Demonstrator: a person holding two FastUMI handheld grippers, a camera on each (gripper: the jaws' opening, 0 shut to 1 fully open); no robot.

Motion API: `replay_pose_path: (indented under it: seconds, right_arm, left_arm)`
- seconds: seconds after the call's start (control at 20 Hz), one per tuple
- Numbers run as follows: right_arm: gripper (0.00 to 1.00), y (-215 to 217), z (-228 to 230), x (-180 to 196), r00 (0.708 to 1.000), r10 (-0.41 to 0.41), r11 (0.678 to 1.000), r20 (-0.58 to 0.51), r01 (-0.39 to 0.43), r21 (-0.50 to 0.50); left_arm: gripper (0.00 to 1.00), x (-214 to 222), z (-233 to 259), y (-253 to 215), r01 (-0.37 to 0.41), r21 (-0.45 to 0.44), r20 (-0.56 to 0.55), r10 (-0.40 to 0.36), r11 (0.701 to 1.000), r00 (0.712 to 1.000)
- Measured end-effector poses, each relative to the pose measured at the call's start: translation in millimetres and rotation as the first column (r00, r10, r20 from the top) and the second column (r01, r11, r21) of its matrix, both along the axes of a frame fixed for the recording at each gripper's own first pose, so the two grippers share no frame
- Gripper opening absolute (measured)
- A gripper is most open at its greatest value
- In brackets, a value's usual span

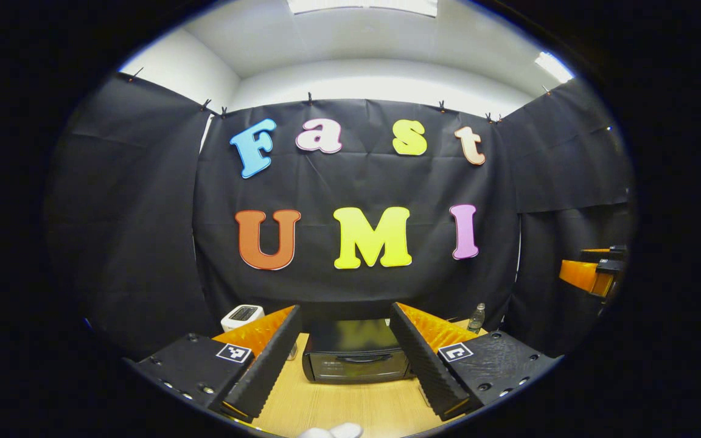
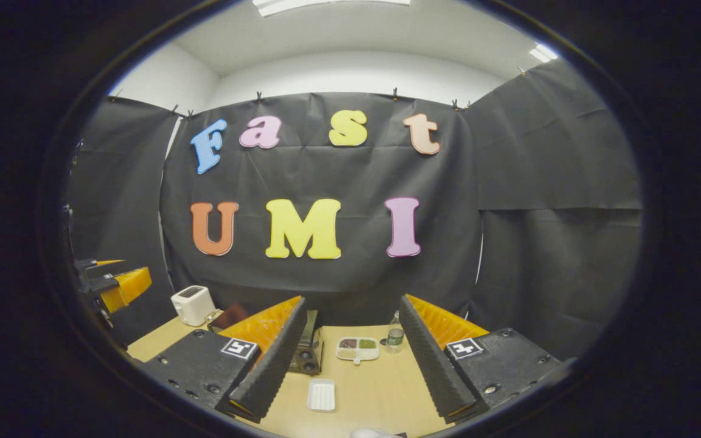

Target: Open the electric oven with the left hand, put the food in, and close the electric oven.

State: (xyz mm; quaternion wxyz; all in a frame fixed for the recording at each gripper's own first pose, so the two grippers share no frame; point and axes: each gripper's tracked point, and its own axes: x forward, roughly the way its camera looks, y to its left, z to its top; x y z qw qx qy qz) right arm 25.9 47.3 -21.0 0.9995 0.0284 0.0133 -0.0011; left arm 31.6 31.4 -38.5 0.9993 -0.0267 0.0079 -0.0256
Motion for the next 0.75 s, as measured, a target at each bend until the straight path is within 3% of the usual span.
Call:
replay_pose_path:
  seconds: [0.5,0.55,0.75]
  right_arm:
    - [0.96,6,13,-12,1.0,-0.01,1.0,0.017,0.01,0.01]
    - [0.96,9,13,-12,1.0,-0.004,1.0,0.017,0.004,0.011]
    - [0.97,15,17,-11,1.0,0.01,1.0,0.024,-0.01,0.0]
  left_arm:
    - [0.95,-14,17,13,0.005,-0.01,0.024,-0.005,1.0,1.0]
    - [0.88,-15,16,14,0.005,-0.009,0.019,-0.005,1.0,1.0]
    - [0.88,-18,16,16,0.003,-0.02,0.011,-0.002,1.0,1.0]
